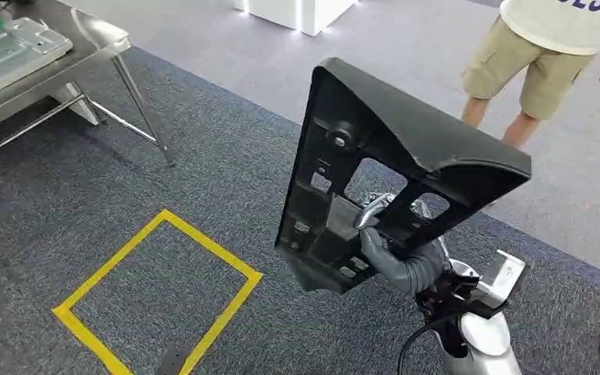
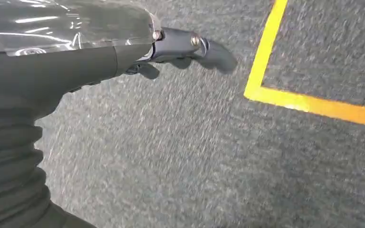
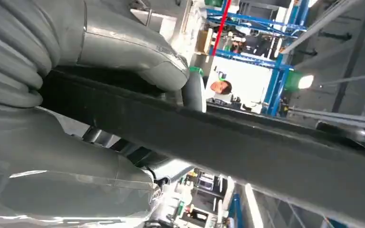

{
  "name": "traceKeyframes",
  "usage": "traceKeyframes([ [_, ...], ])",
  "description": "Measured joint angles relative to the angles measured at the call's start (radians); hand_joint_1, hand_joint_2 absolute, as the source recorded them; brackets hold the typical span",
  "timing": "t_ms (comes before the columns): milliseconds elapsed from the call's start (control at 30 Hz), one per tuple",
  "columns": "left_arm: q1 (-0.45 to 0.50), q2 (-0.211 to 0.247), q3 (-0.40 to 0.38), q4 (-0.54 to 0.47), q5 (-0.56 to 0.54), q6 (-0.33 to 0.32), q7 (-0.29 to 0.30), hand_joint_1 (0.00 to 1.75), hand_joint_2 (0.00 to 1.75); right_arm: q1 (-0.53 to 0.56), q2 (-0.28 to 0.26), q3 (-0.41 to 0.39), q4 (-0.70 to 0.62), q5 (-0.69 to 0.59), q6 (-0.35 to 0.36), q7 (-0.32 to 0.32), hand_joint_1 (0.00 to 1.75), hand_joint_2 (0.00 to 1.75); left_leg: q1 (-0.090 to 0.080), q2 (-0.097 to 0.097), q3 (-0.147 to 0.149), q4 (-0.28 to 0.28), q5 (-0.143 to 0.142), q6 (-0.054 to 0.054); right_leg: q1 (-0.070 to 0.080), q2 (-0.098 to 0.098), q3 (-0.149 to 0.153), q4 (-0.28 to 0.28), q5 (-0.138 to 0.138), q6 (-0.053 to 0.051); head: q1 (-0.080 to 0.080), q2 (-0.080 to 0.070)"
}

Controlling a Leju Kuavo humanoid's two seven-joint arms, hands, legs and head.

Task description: Take the parts from the cabinet and place them on the table.

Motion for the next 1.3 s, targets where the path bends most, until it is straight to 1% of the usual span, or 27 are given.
traceKeyframes([
  [33, 0.003, 0.002, 0.002, 0.0, 0.001, 0.0, 0.0, 0.0, 1.75, 0.0, 0.0, -0.001, 0.002, 0.0, -0.002, 0.0, 1.75, 1.75, 0.001, 0.024, 0.002, 0.011, -0.006, 0.0, -0.006, -0.016, 0.006, -0.008, 0.004, -0.005, 0.0, 0.0],
  [67, 0.004, 0.002, 0.004, 0.0, 0.001, 0.0, 0.001, 0.0, 1.75, 0.003, 0.0, -0.005, 0.005, 0.0, -0.006, 0.0, 1.75, 1.75, -0.007, 0.085, -0.01, 0.04, -0.026, -0.006, -0.004, -0.023, 0.012, -0.012, 0.004, -0.008, -0.002, 0.0],
  [100, 0.003, 0.003, 0.005, 0.0, 0.001, 0.0, 0.005, 0.0, 1.75, 0.004, 0.0, -0.011, 0.008, 0.0, -0.007, 0.0, 1.75, 1.75, -0.005, 0.114, -0.038, 0.098, -0.06, -0.01, -0.002, -0.038, 0.014, -0.013, 0.0, -0.014, 0.0, 0.0],
  [167, 0.002, 0.003, 0.005, 0.0, 0.002, 0.002, 0.026, 0.0, 1.75, 0.013, -0.003, -0.024, 0.019, 0.0, -0.01, 0.0, 1.75, 1.75, 0.001, 0.133, -0.118, 0.255, -0.124, -0.016, 0.002, -0.069, 0.015, -0.012, -0.003, -0.018, -0.001, 0.0],
  [200, 0.005, 0.003, 0.006, 0.0, 0.003, 0.003, 0.034, 0.0, 1.75, 0.017, -0.004, -0.028, 0.023, -0.001, -0.01, 0.0, 1.75, 1.75, 0.004, 0.135, -0.14, 0.294, -0.13, -0.018, 0.003, -0.081, 0.015, -0.011, -0.004, -0.018, 0.0, 0.0],
  [233, 0.009, 0.004, 0.009, 0.0, 0.005, 0.005, 0.043, 0.0, 1.75, 0.021, -0.005, -0.032, 0.027, -0.001, -0.01, 0.0, 1.75, 1.75, 0.006, 0.138, -0.136, 0.284, -0.111, -0.02, 0.003, -0.094, 0.016, -0.011, -0.006, -0.017, -0.001, 0.0],
  [300, 0.014, 0.005, 0.014, 0.0, 0.01, 0.006, 0.061, 0.0, 1.75, 0.023, -0.006, -0.04, 0.033, -0.002, -0.008, -0.002, 1.75, 1.75, 0.008, 0.155, -0.059, 0.136, -0.028, -0.02, 0.002, -0.117, 0.022, -0.01, -0.011, -0.011, -0.001, 0.0],
  [333, 0.014, 0.005, 0.014, 0.0, 0.01, 0.006, 0.069, 0.0, 1.75, 0.024, -0.007, -0.042, 0.034, -0.002, -0.007, -0.003, 1.75, 1.75, 0.007, 0.183, -0.011, 0.05, 0.006, -0.018, 0.002, -0.127, 0.027, -0.009, -0.015, -0.006, -0.001, 0.0],
  [367, 0.012, 0.005, 0.014, 0.0, 0.012, 0.006, 0.079, 0.0, 1.75, 0.025, -0.009, -0.044, 0.034, -0.002, -0.006, -0.004, 1.75, 1.75, -0.005, 0.228, 0.009, 0.009, -0.012, -0.012, 0.008, -0.136, 0.03, -0.008, -0.019, 0.0, -0.001, 0.0],
  [400, 0.011, 0.005, 0.015, 0.0, 0.013, 0.007, 0.085, 0.0, 1.75, 0.025, -0.011, -0.049, 0.034, -0.003, -0.004, -0.005, 1.75, 1.75, -0.006, 0.21, 0.008, 0.005, -0.006, 0.003, 0.013, -0.145, 0.029, -0.006, -0.021, 0.005, 0.0, 0.0],
  [500, 0.018, 0.005, 0.022, 0.0, 0.016, 0.007, 0.11, 0.0, 1.75, 0.027, -0.014, -0.055, 0.036, -0.001, 0.002, -0.003, 1.75, 1.75, -0.01, 0.177, 0.005, 0.005, -0.009, 0.02, 0.011, -0.174, 0.039, -0.009, -0.026, 0.021, 0.0, 0.0],
  [533, 0.022, 0.005, 0.023, 0.0, 0.015, 0.007, 0.119, 0.0, 1.75, 0.027, -0.014, -0.056, 0.036, 0.004, 0.002, 0.0, 1.75, 1.75, -0.002, 0.168, 0.014, -0.004, -0.003, 0.029, 0.003, -0.152, 0.041, -0.001, -0.034, 0.031, 0.0, 0.0],
  [567, 0.021, 0.003, 0.024, 0.0, 0.012, 0.006, 0.128, 0.0, 1.75, 0.027, -0.016, -0.057, 0.036, 0.011, 0.001, 0.006, 1.75, 1.75, -0.003, 0.158, 0.015, -0.005, -0.003, 0.031, 0.002, -0.101, 0.031, 0.027, -0.053, 0.033, 0.0, 0.0],
  [600, 0.019, 0.003, 0.024, 0.0, 0.011, 0.006, 0.136, 0.0, 1.75, 0.028, -0.02, -0.058, 0.036, 0.018, -0.001, 0.009, 1.75, 1.75, -0.003, 0.151, 0.015, -0.005, -0.002, 0.04, 0.0, -0.072, -0.001, 0.09, -0.092, 0.034, 0.0, 0.0],
  [667, 0.018, 0.002, 0.026, 0.0, 0.01, 0.005, 0.144, 0.0, 1.75, 0.035, -0.029, -0.061, 0.041, 0.029, -0.005, 0.019, 1.75, 1.75, -0.006, 0.126, 0.013, -0.005, -0.002, 0.043, 0.003, -0.057, -0.084, 0.248, -0.16, 0.036, 0.0, 0.0],
  [700, 0.019, 0.002, 0.027, 0.0, 0.01, 0.006, 0.144, 0.0, 1.75, 0.039, -0.032, -0.063, 0.045, 0.03, -0.005, 0.021, 1.75, 1.75, -0.008, 0.112, 0.013, -0.004, -0.002, 0.043, 0.003, -0.056, -0.115, 0.299, -0.168, 0.035, 0.0, 0.0],
  [767, 0.025, 0.002, 0.031, 0.0, 0.013, 0.011, 0.144, 0.0, 1.75, 0.041, -0.043, -0.066, 0.052, 0.031, -0.005, 0.022, 1.75, 1.75, -0.009, 0.083, 0.015, -0.003, -0.001, 0.043, 0.004, -0.054, -0.102, 0.251, -0.111, 0.029, 0.0, 0.0],
  [833, 0.026, 0.002, 0.035, 0.0, 0.02, 0.019, 0.138, 0.0, 1.75, 0.037, -0.053, -0.072, 0.055, 0.025, -0.002, 0.02, 1.75, 1.75, -0.01, 0.055, 0.018, -0.001, -0.001, 0.042, 0.004, -0.027, -0.022, 0.078, -0.015, 0.018, 0.0, 0.0],
  [867, 0.026, 0.001, 0.038, 0.0, 0.023, 0.022, 0.134, 0.0, 1.75, 0.032, -0.06, -0.074, 0.059, 0.021, 0.001, 0.018, 1.75, 1.75, -0.007, 0.046, 0.016, -0.001, -0.001, 0.04, 0.004, 0.024, 0.005, 0.01, -0.005, 0.011, 0.0, 0.0],
  [933, 0.025, 0.0, 0.04, 0.0, 0.027, 0.027, 0.123, 0.0, 1.75, 0.028, -0.069, -0.078, 0.065, 0.011, 0.003, 0.014, 1.75, 1.75, -0.008, 0.028, 0.007, 0.002, 0.001, 0.028, 0.007, 0.011, 0.01, -0.002, -0.007, 0.012, 0.0, 0.0],
  [1000, 0.031, 0.0, 0.045, 0.0, 0.033, 0.032, 0.108, 0.0, 1.75, 0.02, -0.074, -0.081, 0.073, 0.006, 0.005, 0.011, 1.75, 1.75, -0.002, 0.007, 0.005, -0.005, 0.004, 0.013, 0.013, -0.006, 0.013, -0.004, -0.007, 0.002, 0.0, 0.0],
  [1033, 0.033, 0.002, 0.047, 0.0, 0.034, 0.033, 0.104, 0.0, 1.75, 0.017, -0.076, -0.082, 0.075, 0.004, 0.005, 0.01, 1.75, 1.75, -0.011, 0.005, 0.003, -0.002, 0.001, 0.007, -0.001, -0.02, 0.02, -0.019, 0.0, -0.005, 0.0, 0.0],
  [1100, 0.033, 0.002, 0.048, 0.0, 0.032, 0.032, 0.102, 0.0, 1.75, 0.014, -0.077, -0.083, 0.078, -0.002, 0.001, 0.004, 1.75, 1.75, -0.011, 0.103, -0.021, 0.065, -0.045, -0.003, 0.0, -0.041, 0.03, -0.028, 0.0, -0.014, -0.001, 0.0],
  [1133, 0.031, 0.002, 0.048, 0.0, 0.031, 0.032, 0.104, 0.0, 1.75, 0.016, -0.079, -0.086, 0.079, -0.004, 0.001, 0.003, 1.75, 1.75, -0.006, 0.124, -0.059, 0.142, -0.086, -0.008, 0.002, -0.055, 0.031, -0.028, -0.002, -0.018, -0.002, 0.0],
  [1200, 0.032, 0.001, 0.048, 0.0, 0.029, 0.032, 0.109, 0.0, 1.75, 0.026, -0.082, -0.09, 0.08, -0.006, 0.001, 0.003, 1.75, 1.75, 0.003, 0.135, -0.13, 0.285, -0.141, -0.017, 0.004, -0.084, 0.031, -0.027, -0.006, -0.02, -0.002, 0.0],
  [1267, 0.038, 0.001, 0.049, 0.0, 0.029, 0.032, 0.111, 0.0, 1.75, 0.032, -0.083, -0.09, 0.081, -0.006, 0.001, 0.003, 1.75, 1.75, 0.009, 0.141, -0.123, 0.269, -0.109, -0.024, 0.003, -0.107, 0.034, -0.027, -0.009, -0.017, -0.002, 0.0],
  [1300, 0.038, 0.001, 0.05, 0.0, 0.029, 0.032, 0.112, 0.0, 1.75, 0.033, -0.083, -0.09, 0.081, -0.006, 0.001, 0.003, 1.75, 1.75, 0.013, 0.149, -0.081, 0.188, -0.064, -0.027, 0.002, -0.12, 0.038, -0.025, -0.013, -0.013, -0.002, 0.0],
])
